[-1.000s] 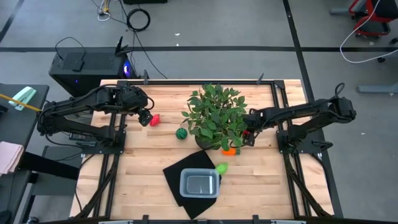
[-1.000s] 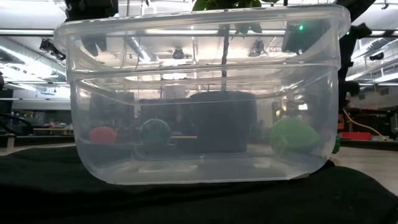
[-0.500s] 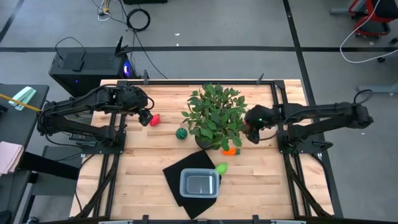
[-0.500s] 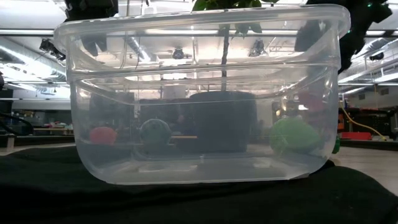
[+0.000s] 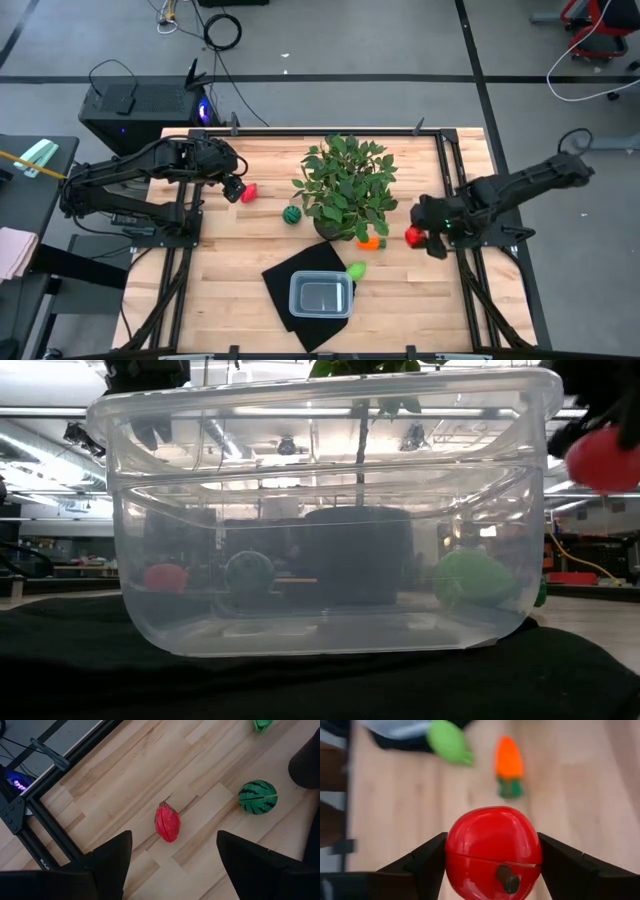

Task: Pick and placing Produce into tupperware
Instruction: Put the red apple into the transparent bin

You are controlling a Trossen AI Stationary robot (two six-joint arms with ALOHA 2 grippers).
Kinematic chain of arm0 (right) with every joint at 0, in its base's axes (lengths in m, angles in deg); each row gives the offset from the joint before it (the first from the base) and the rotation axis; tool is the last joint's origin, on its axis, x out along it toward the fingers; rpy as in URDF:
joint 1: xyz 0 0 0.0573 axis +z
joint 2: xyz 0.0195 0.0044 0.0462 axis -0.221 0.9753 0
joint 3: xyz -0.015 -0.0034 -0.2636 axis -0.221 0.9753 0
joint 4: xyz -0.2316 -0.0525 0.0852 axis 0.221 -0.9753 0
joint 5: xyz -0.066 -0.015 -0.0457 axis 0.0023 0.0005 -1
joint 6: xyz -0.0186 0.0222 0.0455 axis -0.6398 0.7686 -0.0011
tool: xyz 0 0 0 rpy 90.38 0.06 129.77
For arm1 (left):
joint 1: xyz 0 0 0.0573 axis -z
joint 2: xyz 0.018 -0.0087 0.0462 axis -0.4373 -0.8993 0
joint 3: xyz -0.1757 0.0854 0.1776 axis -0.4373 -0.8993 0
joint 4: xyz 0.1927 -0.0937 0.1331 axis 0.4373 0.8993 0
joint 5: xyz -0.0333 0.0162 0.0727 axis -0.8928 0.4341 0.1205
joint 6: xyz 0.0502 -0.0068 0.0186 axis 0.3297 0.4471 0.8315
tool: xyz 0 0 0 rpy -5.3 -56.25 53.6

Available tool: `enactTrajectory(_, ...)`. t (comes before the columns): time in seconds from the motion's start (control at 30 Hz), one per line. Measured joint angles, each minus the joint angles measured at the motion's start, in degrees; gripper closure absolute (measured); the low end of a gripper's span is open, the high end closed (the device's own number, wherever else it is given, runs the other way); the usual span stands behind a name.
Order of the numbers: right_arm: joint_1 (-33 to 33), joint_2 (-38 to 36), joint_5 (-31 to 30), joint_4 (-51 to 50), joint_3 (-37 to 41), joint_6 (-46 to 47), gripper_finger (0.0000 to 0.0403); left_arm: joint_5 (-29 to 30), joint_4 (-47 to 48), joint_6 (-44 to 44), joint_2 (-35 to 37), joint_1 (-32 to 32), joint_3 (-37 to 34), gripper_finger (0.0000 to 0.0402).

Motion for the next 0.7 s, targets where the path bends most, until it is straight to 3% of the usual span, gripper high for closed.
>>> enactTrajectory(0.47, 27.89, 9.36, -9.13, -0.40, -11.85, 9.03, 0.0125, 0.00, -0.02, 0.00, 0.00, 0.00, 0.00, 0.0104)
enactTrajectory(0.7, 32.73, 17.60, -21.67, -0.22, -17.70, 14.88, 0.0124, 0.00, -0.02, 0.09, 0.00, 0.00, 0.00, 0.0104)
